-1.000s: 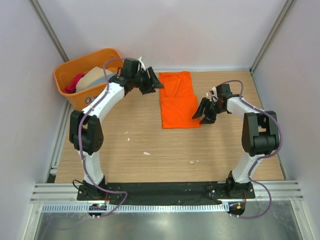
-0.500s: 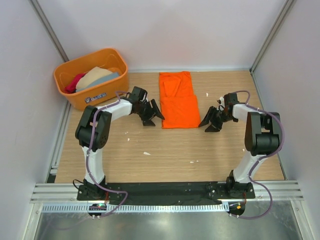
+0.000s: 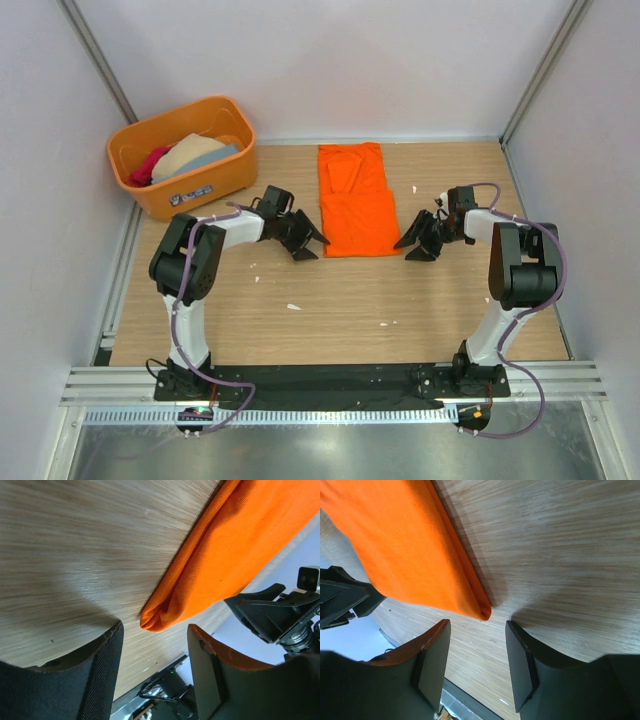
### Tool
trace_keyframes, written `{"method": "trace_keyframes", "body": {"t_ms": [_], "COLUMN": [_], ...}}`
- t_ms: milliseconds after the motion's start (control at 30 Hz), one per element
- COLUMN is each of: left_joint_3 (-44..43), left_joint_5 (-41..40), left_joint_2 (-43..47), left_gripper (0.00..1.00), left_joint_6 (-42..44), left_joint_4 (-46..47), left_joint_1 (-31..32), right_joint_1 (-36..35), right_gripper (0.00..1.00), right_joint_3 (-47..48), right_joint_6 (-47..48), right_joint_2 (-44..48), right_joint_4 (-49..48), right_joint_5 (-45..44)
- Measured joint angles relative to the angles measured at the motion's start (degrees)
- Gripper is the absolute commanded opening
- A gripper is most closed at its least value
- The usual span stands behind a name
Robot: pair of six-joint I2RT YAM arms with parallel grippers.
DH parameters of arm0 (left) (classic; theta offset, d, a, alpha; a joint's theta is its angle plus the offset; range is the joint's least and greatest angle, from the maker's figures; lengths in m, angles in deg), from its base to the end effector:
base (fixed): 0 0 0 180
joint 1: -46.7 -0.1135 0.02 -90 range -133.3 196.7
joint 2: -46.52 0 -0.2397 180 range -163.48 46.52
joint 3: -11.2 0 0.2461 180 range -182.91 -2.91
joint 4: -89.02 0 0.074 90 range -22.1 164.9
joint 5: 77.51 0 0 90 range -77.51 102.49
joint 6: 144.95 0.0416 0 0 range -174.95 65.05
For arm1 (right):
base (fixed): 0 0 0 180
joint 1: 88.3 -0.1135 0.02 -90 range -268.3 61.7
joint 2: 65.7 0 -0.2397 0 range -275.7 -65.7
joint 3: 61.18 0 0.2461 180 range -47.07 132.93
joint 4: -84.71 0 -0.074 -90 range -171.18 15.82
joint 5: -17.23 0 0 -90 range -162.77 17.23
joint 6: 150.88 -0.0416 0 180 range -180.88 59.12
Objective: Fold and stack the t-shirts
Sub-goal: Fold the tshirt
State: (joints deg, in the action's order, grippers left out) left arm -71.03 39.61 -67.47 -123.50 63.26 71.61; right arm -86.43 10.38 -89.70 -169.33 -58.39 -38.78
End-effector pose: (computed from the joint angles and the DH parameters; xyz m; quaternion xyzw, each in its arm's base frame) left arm 0.3424 -0.1799 0.1093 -0.2860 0.8908 -0.3523 0.0224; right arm 0.3246 0.0127 0.1145 0.1974 0.9209 0.3201 0.1028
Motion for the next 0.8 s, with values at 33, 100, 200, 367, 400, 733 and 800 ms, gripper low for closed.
{"method": "trace_keyframes", "body": {"t_ms": [33,100,200,367,400,733,800], "left_joint_3": [0.24,0.72,2.03,4.72,5.09,6.27,6.43], "left_joint_5": [0.09,0.11,1.14,2.03,2.1,2.73,2.71], "left_joint_2": [0.0,-0.15,-0.59,-0.63,-0.66,-1.4,-1.4], "left_gripper": [0.56,0.55,0.52,0.43,0.42,0.25,0.25], "left_joint_6": [-0.94,-3.28,-6.93,-11.34,-11.98,-14.01,-13.97], "left_joint_4": [0.55,1.81,5.01,9.11,9.62,11.52,11.65], "left_joint_1": [0.15,0.55,1.14,1.44,1.44,1.44,1.42], "right_joint_1": [0.02,0.02,0.0,0.0,0.0,0.13,0.13], "right_gripper": [0.54,0.54,0.54,0.54,0.54,0.52,0.52], "right_joint_3": [-0.09,-0.46,-1.31,-3.63,-4.2,-11.8,-11.89], "right_joint_6": [-0.09,-0.33,-0.72,-2.75,-3.32,-14.78,-15.69], "right_joint_2": [0.0,0.2,0.92,2.56,2.89,5.99,5.7], "right_joint_4": [-0.13,-0.59,-1.44,-3.3,-3.85,-14.14,-14.88], "right_joint_5": [0.0,-0.07,-0.48,-1.25,-1.22,-0.37,-0.35]}}
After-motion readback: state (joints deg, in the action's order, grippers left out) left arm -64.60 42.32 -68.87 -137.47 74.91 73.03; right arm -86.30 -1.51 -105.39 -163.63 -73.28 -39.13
